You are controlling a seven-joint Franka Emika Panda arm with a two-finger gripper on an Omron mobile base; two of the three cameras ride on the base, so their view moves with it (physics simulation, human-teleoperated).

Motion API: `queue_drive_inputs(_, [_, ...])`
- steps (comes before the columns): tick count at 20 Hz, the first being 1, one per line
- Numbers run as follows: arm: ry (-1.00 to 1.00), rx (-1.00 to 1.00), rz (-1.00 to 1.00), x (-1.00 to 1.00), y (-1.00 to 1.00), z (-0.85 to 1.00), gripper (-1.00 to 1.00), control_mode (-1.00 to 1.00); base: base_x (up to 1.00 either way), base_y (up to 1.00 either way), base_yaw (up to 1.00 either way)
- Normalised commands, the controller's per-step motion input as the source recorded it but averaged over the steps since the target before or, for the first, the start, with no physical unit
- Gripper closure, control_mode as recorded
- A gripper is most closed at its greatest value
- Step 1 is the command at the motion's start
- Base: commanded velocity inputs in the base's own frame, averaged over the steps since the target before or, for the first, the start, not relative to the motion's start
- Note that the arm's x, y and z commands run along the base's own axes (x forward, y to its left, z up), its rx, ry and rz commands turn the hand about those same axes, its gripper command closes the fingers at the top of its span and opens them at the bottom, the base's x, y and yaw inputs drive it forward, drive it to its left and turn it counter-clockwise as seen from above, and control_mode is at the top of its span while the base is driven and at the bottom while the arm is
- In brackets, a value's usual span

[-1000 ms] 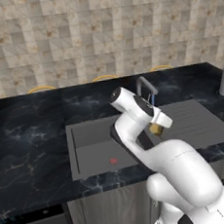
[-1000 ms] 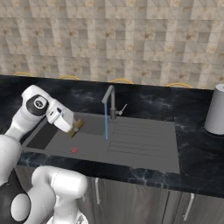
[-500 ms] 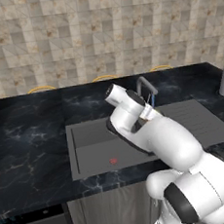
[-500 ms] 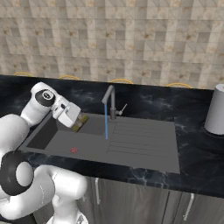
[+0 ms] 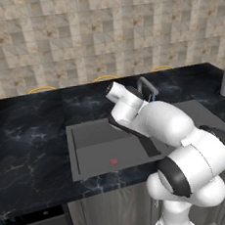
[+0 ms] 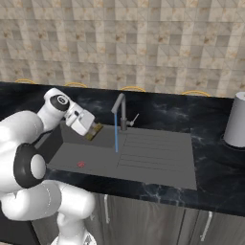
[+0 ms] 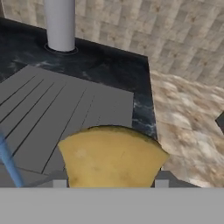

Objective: Soak the sponge with water for a few seconds and then drop it inside the sink.

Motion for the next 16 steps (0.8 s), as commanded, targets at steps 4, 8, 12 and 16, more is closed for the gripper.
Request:
queue_drive_inputs(4, [-0.04,0.00,0.00,0.00,-0.13,-0.06,1.00,-1.00,0.00,0.00,0.00])
queue_drive_inputs(8, [-0.08,0.00,0.00,0.00,-0.31,-0.06,1.00,-1.00,0.00,0.00,0.00])
queue_drive_inputs(12, [-0.11,0.00,0.00,0.00,-0.39,-0.07,1.00,-1.00,0.00,0.00,0.00])
queue_drive_inputs(16, [-0.10,0.00,0.00,0.00,-0.31,-0.01,1.00,-1.00,0.00,0.00,0.00])
